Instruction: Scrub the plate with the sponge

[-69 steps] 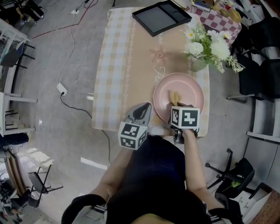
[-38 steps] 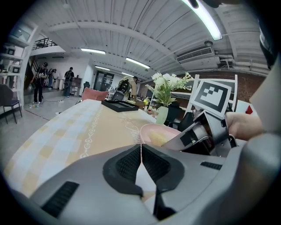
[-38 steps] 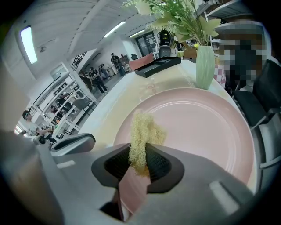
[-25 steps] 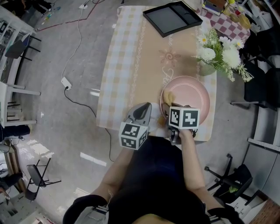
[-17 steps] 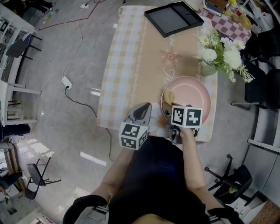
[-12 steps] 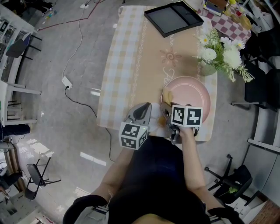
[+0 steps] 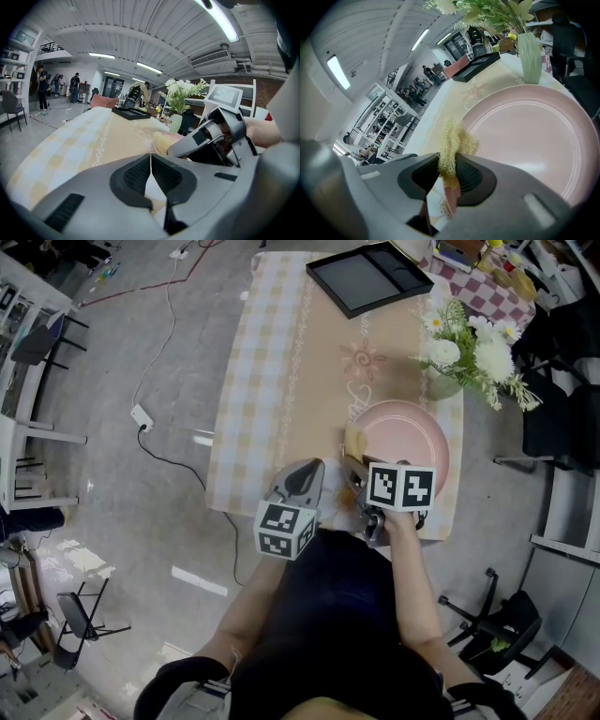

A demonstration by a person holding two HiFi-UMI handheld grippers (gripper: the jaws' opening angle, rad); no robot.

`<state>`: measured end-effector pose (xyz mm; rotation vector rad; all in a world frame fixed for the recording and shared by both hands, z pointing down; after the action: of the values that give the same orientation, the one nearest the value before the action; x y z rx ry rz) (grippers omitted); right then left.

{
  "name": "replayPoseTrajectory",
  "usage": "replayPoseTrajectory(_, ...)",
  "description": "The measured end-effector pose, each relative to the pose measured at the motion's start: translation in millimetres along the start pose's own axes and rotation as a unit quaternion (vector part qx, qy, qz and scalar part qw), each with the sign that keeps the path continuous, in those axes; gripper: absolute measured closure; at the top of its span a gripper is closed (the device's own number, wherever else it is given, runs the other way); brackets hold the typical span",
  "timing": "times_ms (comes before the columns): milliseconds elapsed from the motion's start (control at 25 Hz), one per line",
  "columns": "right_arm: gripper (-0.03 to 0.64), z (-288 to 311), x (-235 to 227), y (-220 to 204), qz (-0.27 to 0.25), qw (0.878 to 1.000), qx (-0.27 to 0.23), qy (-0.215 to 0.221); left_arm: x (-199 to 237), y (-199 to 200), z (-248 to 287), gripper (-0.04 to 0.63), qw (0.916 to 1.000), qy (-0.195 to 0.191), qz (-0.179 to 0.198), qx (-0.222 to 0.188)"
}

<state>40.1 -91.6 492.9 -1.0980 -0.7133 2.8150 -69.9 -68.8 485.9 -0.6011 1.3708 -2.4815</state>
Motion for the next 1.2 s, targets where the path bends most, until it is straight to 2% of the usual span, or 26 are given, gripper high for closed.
replayPoseTrajectory(320, 0.525, -17, 5, -1, -0.003, 1.000, -0.008, 0.015, -11, 0, 4, 0.578, 0.9999, -0.016, 0.005, 0.001)
replayPoseTrajectory(720, 0.525, -57, -24, -5, -0.017, 1.000, -0.009, -0.004, -26, 0, 9, 0.578, 0.9991, -0.038, 0.017, 0.004)
replayPoseTrajectory(960, 0.525, -85, -46, -6, -0.057, 0.998, 0.012, -0.030, -29, 1, 10, 0.578, 0.9987, -0.046, 0.021, 0.003)
replayPoseTrajectory(1200, 0.525, -110, -74, -7, -0.082, 0.993, 0.040, -0.074, -32, 1, 12, 0.578, 0.9983, -0.053, 0.024, 0.005)
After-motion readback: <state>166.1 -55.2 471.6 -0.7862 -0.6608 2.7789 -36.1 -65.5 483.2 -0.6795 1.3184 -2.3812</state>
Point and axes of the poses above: the fingertips, and each gripper's own axes: z forward along the fingers, x to its left, y out of its top, the point moved 4 cm from there along -z, backward along the fingers, and after that the axes turned 5 degrees about y, right-handed, at the moved point
